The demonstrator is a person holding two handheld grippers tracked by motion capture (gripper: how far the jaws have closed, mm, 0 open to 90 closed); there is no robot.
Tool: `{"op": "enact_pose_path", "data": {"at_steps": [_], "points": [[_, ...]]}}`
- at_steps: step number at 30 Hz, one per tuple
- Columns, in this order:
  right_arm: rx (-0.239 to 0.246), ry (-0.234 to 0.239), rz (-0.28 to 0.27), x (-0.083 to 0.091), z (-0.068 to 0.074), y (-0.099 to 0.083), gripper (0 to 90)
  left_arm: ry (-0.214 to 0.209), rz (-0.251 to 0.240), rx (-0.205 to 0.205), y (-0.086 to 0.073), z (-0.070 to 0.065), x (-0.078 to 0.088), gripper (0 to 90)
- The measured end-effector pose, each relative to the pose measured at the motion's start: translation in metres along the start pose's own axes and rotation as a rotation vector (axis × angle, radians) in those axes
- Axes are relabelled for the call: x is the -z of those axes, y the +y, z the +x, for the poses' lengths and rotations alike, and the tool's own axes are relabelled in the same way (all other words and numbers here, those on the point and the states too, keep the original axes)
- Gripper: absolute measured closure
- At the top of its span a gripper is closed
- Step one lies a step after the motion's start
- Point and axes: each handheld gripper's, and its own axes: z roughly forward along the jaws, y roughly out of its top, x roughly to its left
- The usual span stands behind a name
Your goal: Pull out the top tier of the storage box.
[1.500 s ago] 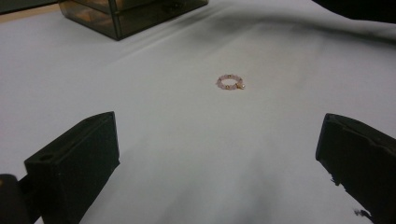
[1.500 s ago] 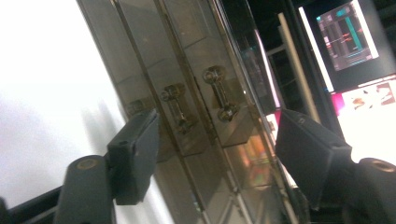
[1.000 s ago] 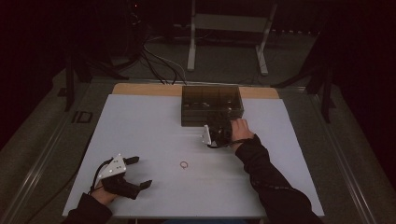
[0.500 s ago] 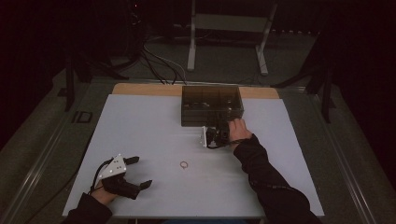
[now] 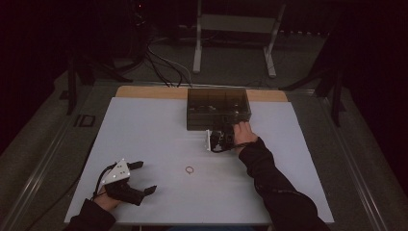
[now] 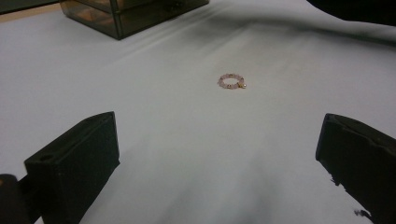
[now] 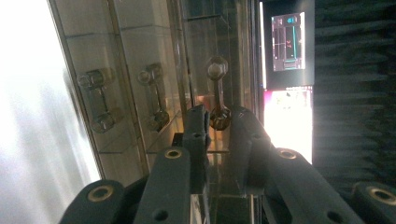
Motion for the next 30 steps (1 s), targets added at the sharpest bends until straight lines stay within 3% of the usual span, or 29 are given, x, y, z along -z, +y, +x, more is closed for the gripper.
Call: {"op": "enact_pose_path", "data": {"at_steps": [30], "points": [[-0.005,-0.010,0.009,0.0031,-0.0005,0.0025,81.2,0.000,-0.002,0.002,0.0002,0.0001,0.0001,1.0]]}}
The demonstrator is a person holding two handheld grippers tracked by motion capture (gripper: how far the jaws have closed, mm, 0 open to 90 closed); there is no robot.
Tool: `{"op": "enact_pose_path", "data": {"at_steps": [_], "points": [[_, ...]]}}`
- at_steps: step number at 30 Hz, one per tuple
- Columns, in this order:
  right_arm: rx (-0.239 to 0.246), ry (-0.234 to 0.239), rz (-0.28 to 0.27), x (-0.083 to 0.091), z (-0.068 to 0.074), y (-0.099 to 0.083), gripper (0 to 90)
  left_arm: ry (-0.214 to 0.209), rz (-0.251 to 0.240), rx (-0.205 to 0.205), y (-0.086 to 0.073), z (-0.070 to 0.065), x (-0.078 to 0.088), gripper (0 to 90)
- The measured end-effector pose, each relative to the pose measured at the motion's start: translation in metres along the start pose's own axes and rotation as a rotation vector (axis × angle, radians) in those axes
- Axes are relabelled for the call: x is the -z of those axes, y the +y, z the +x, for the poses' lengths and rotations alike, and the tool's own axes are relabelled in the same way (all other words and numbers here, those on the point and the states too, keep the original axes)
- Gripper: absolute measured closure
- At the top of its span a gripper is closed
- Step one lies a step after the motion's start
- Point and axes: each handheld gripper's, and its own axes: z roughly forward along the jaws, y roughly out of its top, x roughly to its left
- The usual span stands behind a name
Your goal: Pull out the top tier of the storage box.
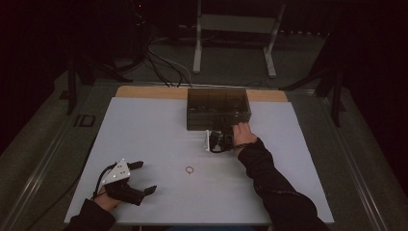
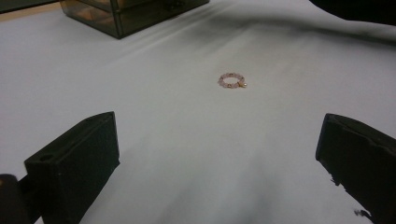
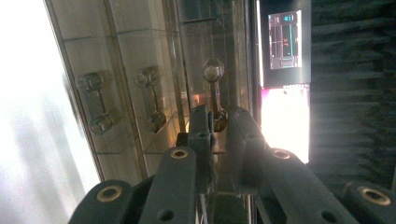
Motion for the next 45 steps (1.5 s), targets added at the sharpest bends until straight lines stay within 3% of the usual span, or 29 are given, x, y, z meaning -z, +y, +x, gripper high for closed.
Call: {"op": "enact_pose_path", "data": {"at_steps": [37,45], "points": [[-0.013,0.020,-0.039,0.026,0.003,-0.006,81.1,0.004,0.006,-0.005,0.000,0.000,-0.001,1.0],[-0.041,0.029,-0.050,0.026,0.002,-0.008,80.9,0.006,0.007,-0.006,0.000,0.000,0.000,1.0]]}}
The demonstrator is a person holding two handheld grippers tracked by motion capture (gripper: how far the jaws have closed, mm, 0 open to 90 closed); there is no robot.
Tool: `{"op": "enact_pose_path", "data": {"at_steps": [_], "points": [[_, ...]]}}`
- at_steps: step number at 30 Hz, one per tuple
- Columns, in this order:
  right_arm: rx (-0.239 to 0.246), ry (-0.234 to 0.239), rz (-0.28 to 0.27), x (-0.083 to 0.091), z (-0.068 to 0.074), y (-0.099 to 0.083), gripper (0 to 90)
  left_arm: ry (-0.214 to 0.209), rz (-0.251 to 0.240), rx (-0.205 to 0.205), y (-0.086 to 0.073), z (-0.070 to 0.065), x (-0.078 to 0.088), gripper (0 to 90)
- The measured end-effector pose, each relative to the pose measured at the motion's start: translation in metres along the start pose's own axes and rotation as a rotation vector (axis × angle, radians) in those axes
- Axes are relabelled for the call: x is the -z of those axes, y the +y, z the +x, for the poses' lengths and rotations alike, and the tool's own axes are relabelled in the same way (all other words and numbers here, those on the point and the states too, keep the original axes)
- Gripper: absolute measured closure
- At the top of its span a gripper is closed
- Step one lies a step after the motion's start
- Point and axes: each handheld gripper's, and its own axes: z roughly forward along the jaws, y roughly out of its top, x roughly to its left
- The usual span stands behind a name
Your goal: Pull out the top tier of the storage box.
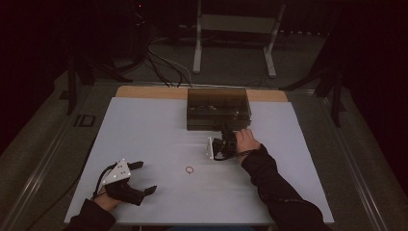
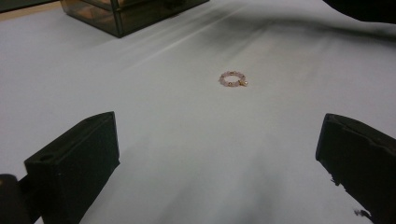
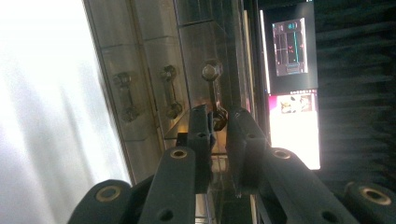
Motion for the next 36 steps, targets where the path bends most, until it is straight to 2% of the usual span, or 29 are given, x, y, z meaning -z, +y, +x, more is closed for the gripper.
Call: {"op": "enact_pose_path", "data": {"at_steps": [28,30,36], "points": [[-0.095,0.061,-0.002,0.000,-0.008,-0.003,79.8,-0.001,0.005,-0.003,0.000,0.000,-0.001,1.0],[-0.109,0.076,-0.008,0.000,-0.010,-0.003,78.5,-0.001,0.004,-0.003,0.000,0.000,-0.001,1.0],[-0.152,0.176,-0.062,0.006,-0.018,-0.008,68.2,0.003,0.009,-0.006,0.000,-0.001,-0.001,1.0]]}}
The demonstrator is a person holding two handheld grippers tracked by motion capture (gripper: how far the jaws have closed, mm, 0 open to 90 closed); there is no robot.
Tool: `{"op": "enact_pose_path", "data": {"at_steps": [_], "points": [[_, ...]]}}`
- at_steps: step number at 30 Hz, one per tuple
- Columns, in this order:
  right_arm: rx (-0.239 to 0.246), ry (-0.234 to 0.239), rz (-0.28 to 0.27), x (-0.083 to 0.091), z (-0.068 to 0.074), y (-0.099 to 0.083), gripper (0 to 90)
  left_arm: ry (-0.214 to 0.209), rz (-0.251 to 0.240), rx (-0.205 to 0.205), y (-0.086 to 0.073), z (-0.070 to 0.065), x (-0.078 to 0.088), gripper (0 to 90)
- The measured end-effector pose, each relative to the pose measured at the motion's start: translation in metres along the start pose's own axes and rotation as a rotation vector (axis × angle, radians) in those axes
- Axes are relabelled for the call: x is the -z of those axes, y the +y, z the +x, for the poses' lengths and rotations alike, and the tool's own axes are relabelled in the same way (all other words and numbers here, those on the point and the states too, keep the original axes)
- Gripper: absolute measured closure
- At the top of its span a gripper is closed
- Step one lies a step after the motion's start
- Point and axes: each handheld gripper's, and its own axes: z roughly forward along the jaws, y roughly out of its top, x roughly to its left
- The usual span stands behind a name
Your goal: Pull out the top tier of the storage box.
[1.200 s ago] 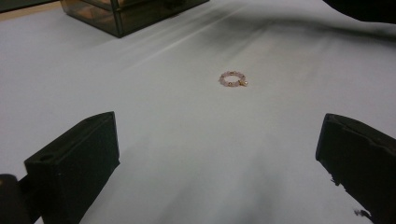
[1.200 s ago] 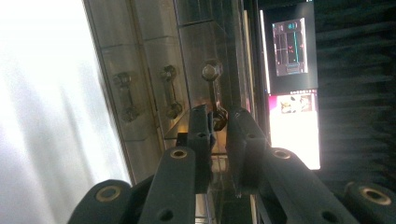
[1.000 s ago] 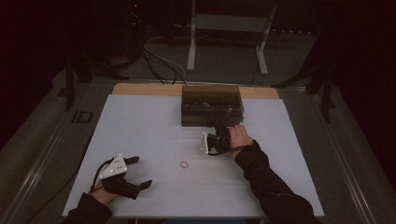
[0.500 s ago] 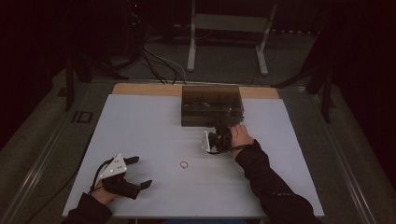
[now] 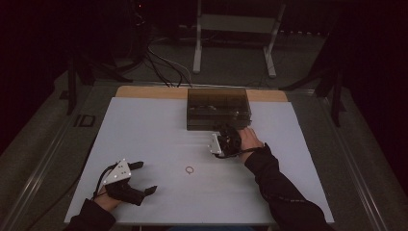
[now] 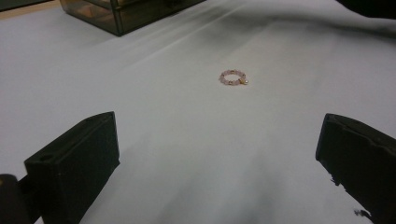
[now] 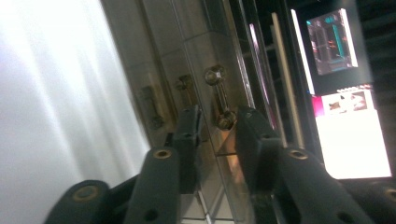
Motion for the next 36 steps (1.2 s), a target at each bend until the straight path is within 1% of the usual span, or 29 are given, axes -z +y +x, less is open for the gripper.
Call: {"op": "enact_pose_path", "data": {"at_steps": [1,2,3,4,5,6,7,9,10,12,13,15,17,18,20,22,23,25,26,28,29,30,31,32,34,36], "points": [[-0.010,0.025,-0.014,0.002,-0.002,-0.001,65.8,0.001,-0.001,0.001,0.000,0.000,0.000,1.0],[-0.022,0.027,-0.014,0.002,-0.003,-0.002,64.1,0.001,-0.001,-0.001,0.000,0.000,0.000,1.1],[-0.029,0.047,-0.010,0.003,-0.005,-0.003,60.5,0.001,-0.001,-0.001,0.000,0.000,0.000,1.0],[-0.037,0.072,-0.019,0.004,-0.007,-0.004,56.8,0.002,-0.001,0.000,0.000,0.000,0.000,1.0],[-0.048,0.082,-0.022,0.005,-0.009,-0.006,56.0,0.001,-0.002,0.000,0.000,0.000,0.000,1.0],[-0.061,0.103,-0.017,0.005,-0.011,-0.007,52.5,0.001,-0.003,0.001,0.000,0.000,0.000,1.0],[-0.060,0.128,-0.018,0.005,-0.013,-0.009,49.3,0.000,-0.003,0.000,0.000,0.000,0.000,1.0],[-0.067,0.149,-0.026,0.006,-0.018,-0.012,46.0,0.002,0.000,0.000,0.000,0.000,0.000,1.0],[-0.072,0.168,-0.026,0.007,-0.021,-0.013,41.6,0.004,0.002,0.000,0.000,0.000,0.000,1.0],[-0.094,0.219,-0.027,0.008,-0.030,-0.016,38.0,0.002,0.001,-0.002,0.000,-0.001,0.000,1.0],[-0.113,0.236,-0.025,0.009,-0.034,-0.018,37.4,0.002,0.000,-0.001,0.000,-0.001,0.000,1.0],[-0.147,0.277,-0.037,0.010,-0.042,-0.022,32.3,0.002,0.002,-0.003,0.000,-0.001,-0.001,1.1],[-0.171,0.324,-0.023,0.010,-0.050,-0.025,23.7,0.001,0.001,-0.002,0.000,-0.001,-0.001,1.0],[-0.179,0.362,-0.029,0.010,-0.054,-0.027,17.4,0.002,0.000,-0.001,0.000,-0.001,0.000,1.0],[-0.192,0.413,-0.016,0.010,-0.060,-0.030,11.2,0.003,0.002,-0.002,0.000,-0.001,-0.001,1.0],[-0.222,0.440,-0.006,0.010,-0.066,-0.033,4.9,0.004,0.001,-0.002,0.000,0.000,0.000,1.0],[-0.229,0.468,0.003,0.009,-0.069,-0.034,1.9,0.004,0.001,-0.002,0.000,0.000,0.000,1.0],[-0.238,0.485,0.011,0.009,-0.073,-0.036,1.7,0.003,0.001,-0.002,0.000,-0.001,0.000,1.0],[-0.242,0.510,0.012,0.009,-0.075,-0.038,0.0,0.004,0.001,-0.002,0.000,-0.001,-0.001,1.0],[-0.247,0.515,0.011,0.009,-0.079,-0.040,0.1,0.003,0.001,-0.002,0.000,-0.001,0.000,1.0],[-0.252,0.531,0.007,0.009,-0.081,-0.041,0.1,0.003,-0.001,-0.002,0.001,-0.001,0.000,1.0],[-0.244,0.527,-0.005,0.009,-0.082,-0.042,0.1,0.004,-0.001,-0.003,0.001,-0.001,0.000,1.0],[-0.248,0.532,-0.014,0.009,-0.084,-0.043,0.1,0.004,0.000,-0.002,0.000,-0.001,0.000,1.0],[-0.259,0.550,-0.020,0.009,-0.086,-0.044,0.1,0.004,0.002,-0.002,0.000,-0.001,0.000,1.0],[-0.259,0.565,-0.047,0.010,-0.089,-0.046,0.1,0.004,0.001,-0.002,0.000,-0.001,0.000,1.0],[-0.266,0.586,-0.061,0.010,-0.093,-0.048,0.1,0.004,-0.001,-0.003,0.001,-0.001,0.000,1.0]]}}
